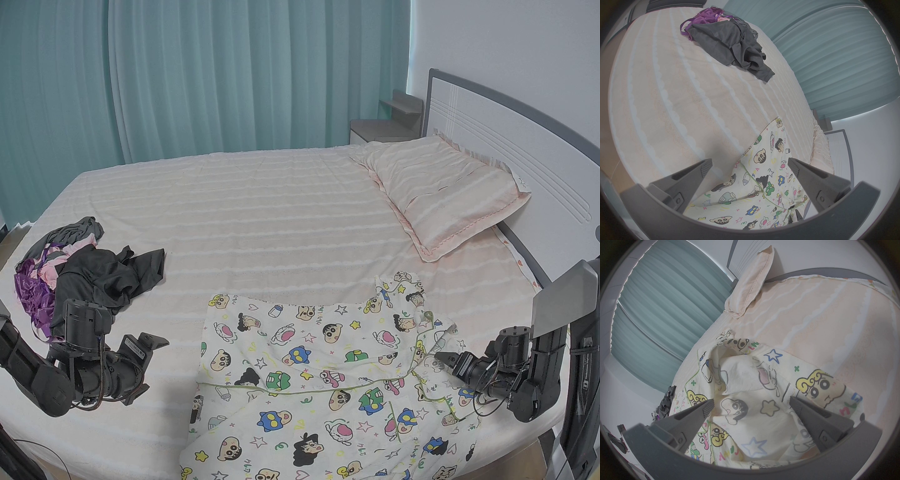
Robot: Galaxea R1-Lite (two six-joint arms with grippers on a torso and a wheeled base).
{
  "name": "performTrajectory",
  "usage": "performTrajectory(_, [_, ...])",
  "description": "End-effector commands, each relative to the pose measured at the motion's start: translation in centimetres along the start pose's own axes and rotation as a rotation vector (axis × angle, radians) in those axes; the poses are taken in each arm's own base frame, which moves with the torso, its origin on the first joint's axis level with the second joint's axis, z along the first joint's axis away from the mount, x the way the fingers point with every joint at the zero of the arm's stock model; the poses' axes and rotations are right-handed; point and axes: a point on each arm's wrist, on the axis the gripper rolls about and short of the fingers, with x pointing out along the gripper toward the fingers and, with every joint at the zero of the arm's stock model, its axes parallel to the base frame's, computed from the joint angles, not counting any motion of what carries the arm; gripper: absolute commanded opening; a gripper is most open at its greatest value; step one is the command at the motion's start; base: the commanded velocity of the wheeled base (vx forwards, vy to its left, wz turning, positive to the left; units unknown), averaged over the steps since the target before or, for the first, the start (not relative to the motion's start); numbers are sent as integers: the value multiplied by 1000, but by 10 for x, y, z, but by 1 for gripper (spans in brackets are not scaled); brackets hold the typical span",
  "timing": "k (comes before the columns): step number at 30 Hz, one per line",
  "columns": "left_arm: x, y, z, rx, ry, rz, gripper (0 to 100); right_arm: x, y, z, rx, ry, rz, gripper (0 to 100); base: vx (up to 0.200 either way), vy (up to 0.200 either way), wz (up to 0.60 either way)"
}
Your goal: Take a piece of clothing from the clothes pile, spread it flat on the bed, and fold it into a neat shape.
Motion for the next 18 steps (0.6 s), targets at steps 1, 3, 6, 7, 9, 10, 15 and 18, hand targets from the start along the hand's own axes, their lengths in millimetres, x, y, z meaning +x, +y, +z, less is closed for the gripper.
performTrajectory(1, [0,0,0,-1,-1,1,100,-13,13,11,-8,-51,51,100,0,0,0])
performTrajectory(3, [0,0,0,-1,-1,0,100,-23,20,16,-14,-79,74,100,0,0,0])
performTrajectory(6, [0,0,0,-1,-1,0,100,-34,26,23,-23,-113,97,100,0,0,0])
performTrajectory(7, [0,0,0,-1,-3,0,100,-39,28,29,-27,-146,104,100,0,0,0])
performTrajectory(9, [0,0,0,-1,-3,0,100,-42,28,31,-31,-159,101,100,0,0,0])
performTrajectory(10, [0,0,0,0,-3,-1,100,-44,27,32,-38,-163,94,100,0,0,0])
performTrajectory(15, [0,-1,0,0,-3,-1,100,-48,19,34,-64,-174,62,100,0,0,0])
performTrajectory(18, [0,0,0,-1,-1,0,100,-46,3,44,-66,-199,12,100,0,0,0])
